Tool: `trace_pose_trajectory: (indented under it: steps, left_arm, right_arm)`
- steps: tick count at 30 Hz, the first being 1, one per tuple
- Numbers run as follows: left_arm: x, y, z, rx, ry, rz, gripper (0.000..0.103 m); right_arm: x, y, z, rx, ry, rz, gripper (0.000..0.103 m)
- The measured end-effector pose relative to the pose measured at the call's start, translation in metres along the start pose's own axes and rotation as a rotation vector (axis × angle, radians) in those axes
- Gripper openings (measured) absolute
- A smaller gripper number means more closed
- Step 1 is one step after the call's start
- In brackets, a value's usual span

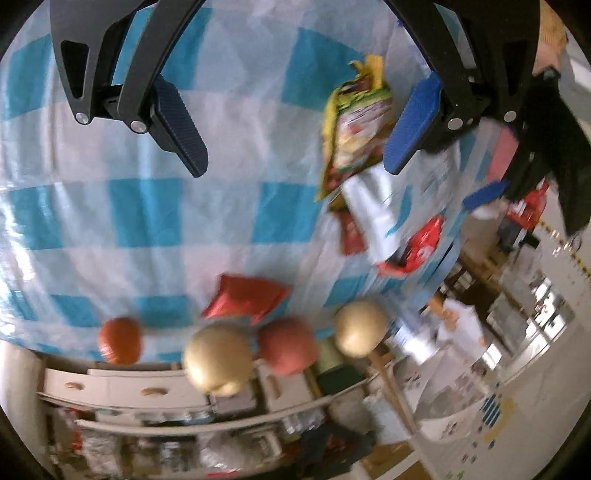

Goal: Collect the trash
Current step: 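Grasp a white wipes pouch with the left gripper while the right gripper grasps the yellow snack bag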

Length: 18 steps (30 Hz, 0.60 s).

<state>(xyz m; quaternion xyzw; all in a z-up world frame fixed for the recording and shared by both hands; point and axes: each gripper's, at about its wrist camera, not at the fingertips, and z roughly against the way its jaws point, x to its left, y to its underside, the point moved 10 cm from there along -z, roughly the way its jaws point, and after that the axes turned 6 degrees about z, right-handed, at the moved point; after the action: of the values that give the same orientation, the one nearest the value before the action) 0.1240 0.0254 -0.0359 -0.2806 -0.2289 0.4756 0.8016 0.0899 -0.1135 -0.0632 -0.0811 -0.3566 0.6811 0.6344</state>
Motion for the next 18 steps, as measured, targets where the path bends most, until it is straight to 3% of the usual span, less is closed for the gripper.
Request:
trace_pose_trajectory:
  steps: [7, 9, 15, 18]
  left_arm:
    - [-0.009, 0.002, -0.009, 0.014, 0.095, 0.076, 0.094]
    - [-0.01, 0.003, -0.012, 0.015, 0.105, 0.091, 0.094]
    - [-0.022, 0.007, -0.009, 0.041, 0.171, 0.088, 0.094]
    - [-0.039, 0.011, -0.008, 0.059, 0.197, 0.021, 0.094]
  right_arm:
    - [0.033, 0.021, -0.013, 0.069, -0.022, 0.119, 0.094]
    - [0.034, 0.023, -0.013, 0.075, -0.027, 0.128, 0.088]
    - [0.009, 0.02, -0.003, 0.057, 0.071, 0.143, 0.085]
    - [-0.011, 0.019, 0.006, 0.043, 0.114, 0.115, 0.085]
